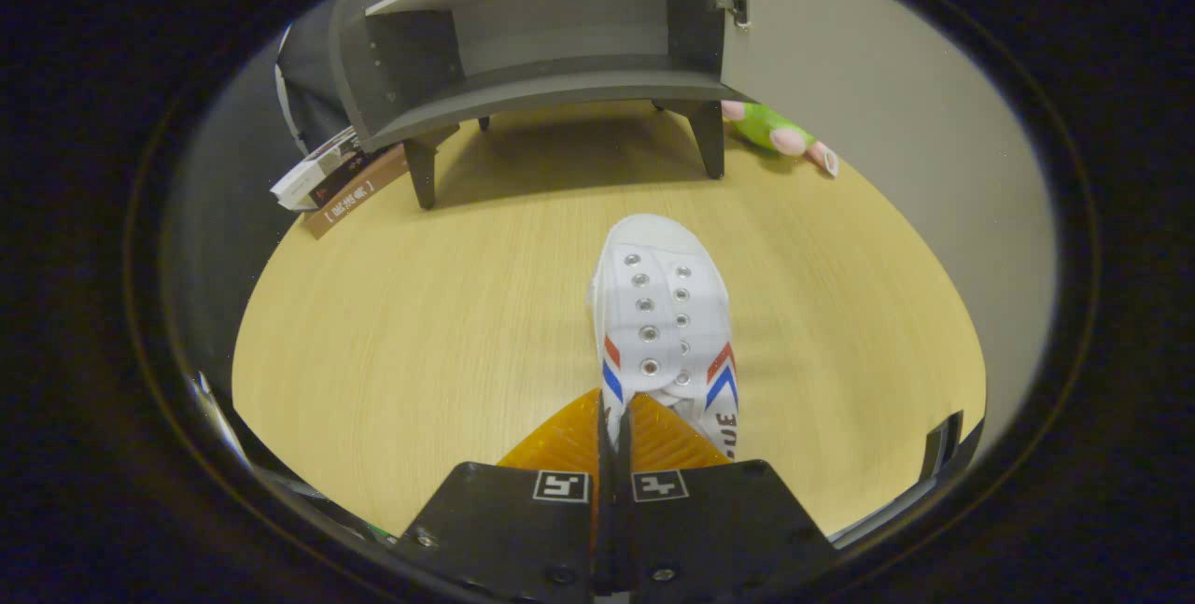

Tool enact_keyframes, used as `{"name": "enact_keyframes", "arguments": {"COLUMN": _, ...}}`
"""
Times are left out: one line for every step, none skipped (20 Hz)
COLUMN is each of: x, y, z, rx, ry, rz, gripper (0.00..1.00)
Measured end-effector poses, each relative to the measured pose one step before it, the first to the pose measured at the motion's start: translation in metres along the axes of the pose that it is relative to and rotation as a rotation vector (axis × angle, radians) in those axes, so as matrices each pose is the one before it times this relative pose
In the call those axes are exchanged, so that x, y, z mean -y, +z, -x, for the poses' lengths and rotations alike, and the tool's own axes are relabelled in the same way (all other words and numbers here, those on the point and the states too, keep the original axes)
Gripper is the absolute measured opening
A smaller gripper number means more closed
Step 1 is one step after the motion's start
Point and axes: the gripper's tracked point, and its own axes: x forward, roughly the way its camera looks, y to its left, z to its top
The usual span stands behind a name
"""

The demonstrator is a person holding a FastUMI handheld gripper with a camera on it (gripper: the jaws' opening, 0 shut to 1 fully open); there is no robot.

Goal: Open the shoe cabinet door, grab the shoes and put them into the shoe cabinet, then close the shoe cabinet door.

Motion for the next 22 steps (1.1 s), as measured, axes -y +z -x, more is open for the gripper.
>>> {"name": "enact_keyframes", "arguments": {"x": 0.00026, "y": 0.00511, "z": 0.00462, "rx": 0.01092, "ry": 0.01003, "rz": 0.00352, "gripper": 0.04}}
{"name": "enact_keyframes", "arguments": {"x": -0.00248, "y": 0.00577, "z": 0.00415, "rx": 0.0086, "ry": 0.01288, "rz": -0.00334, "gripper": 0.04}}
{"name": "enact_keyframes", "arguments": {"x": -0.00405, "y": 0.00355, "z": 0.00387, "rx": 0.00177, "ry": 0.01892, "rz": -0.00296, "gripper": 0.04}}
{"name": "enact_keyframes", "arguments": {"x": -0.00204, "y": 0.00386, "z": 0.00573, "rx": 0.00658, "ry": 0.01512, "rz": -0.00736, "gripper": 0.04}}
{"name": "enact_keyframes", "arguments": {"x": -0.00227, "y": 0.00318, "z": 0.00859, "rx": 0.00633, "ry": 0.01638, "rz": -0.00338, "gripper": 0.04}}
{"name": "enact_keyframes", "arguments": {"x": -0.00162, "y": 0.00354, "z": 0.0109, "rx": 0.00683, "ry": 0.01549, "rz": -0.00022, "gripper": 0.04}}
{"name": "enact_keyframes", "arguments": {"x": 0.0, "y": 0.00311, "z": 0.00955, "rx": 0.00528, "ry": 0.00542, "rz": 0.01465, "gripper": 0.04}}
{"name": "enact_keyframes", "arguments": {"x": 0.00136, "y": 0.00453, "z": 0.01066, "rx": 0.01249, "ry": 0.00174, "rz": 0.02683, "gripper": 0.04}}
{"name": "enact_keyframes", "arguments": {"x": 0.00185, "y": 0.00696, "z": 0.01213, "rx": 0.01597, "ry": -0.00036, "rz": 0.02864, "gripper": 0.04}}
{"name": "enact_keyframes", "arguments": {"x": -0.0037, "y": 0.007, "z": 0.01068, "rx": 0.01673, "ry": -0.00205, "rz": 0.02391, "gripper": 0.04}}
{"name": "enact_keyframes", "arguments": {"x": -0.00367, "y": 0.00874, "z": 0.00854, "rx": 0.01578, "ry": 0.00053, "rz": 0.01759, "gripper": 0.04}}
{"name": "enact_keyframes", "arguments": {"x": -0.00233, "y": 0.00879, "z": 0.00807, "rx": 0.01003, "ry": -0.0023, "rz": 0.0233, "gripper": 0.04}}
{"name": "enact_keyframes", "arguments": {"x": -0.00137, "y": 0.00828, "z": 0.00864, "rx": 0.01097, "ry": 0.00023, "rz": 0.01372, "gripper": 0.04}}
{"name": "enact_keyframes", "arguments": {"x": -0.00205, "y": 0.01008, "z": 0.00726, "rx": 0.01044, "ry": 0.00137, "rz": 0.01979, "gripper": 0.04}}
{"name": "enact_keyframes", "arguments": {"x": -0.00043, "y": 0.01074, "z": 0.00902, "rx": 0.0124, "ry": -0.00181, "rz": 0.02632, "gripper": 0.04}}
{"name": "enact_keyframes", "arguments": {"x": -0.00217, "y": 0.01226, "z": 0.00811, "rx": 0.01301, "ry": 0.00178, "rz": 0.01967, "gripper": 0.04}}
{"name": "enact_keyframes", "arguments": {"x": -0.00074, "y": 0.01407, "z": 0.00686, "rx": 0.01552, "ry": -0.00092, "rz": 0.01489, "gripper": 0.04}}
{"name": "enact_keyframes", "arguments": {"x": 0.00126, "y": 0.01506, "z": 0.00618, "rx": 0.01607, "ry": -0.00136, "rz": 0.01096, "gripper": 0.04}}
{"name": "enact_keyframes", "arguments": {"x": 0.0018, "y": 0.01586, "z": 0.00693, "rx": 0.01853, "ry": -0.00685, "rz": 0.02182, "gripper": 0.04}}
{"name": "enact_keyframes", "arguments": {"x": 0.00278, "y": 0.01762, "z": 0.00557, "rx": 0.02401, "ry": -0.01113, "rz": 0.02426, "gripper": 0.04}}
{"name": "enact_keyframes", "arguments": {"x": 0.00074, "y": 0.01773, "z": 0.0044, "rx": 0.0253, "ry": -0.00596, "rz": 0.01897, "gripper": 0.04}}
{"name": "enact_keyframes", "arguments": {"x": 0.00074, "y": 0.01818, "z": 0.00455, "rx": 0.02598, "ry": -0.00478, "rz": 0.01322, "gripper": 0.04}}
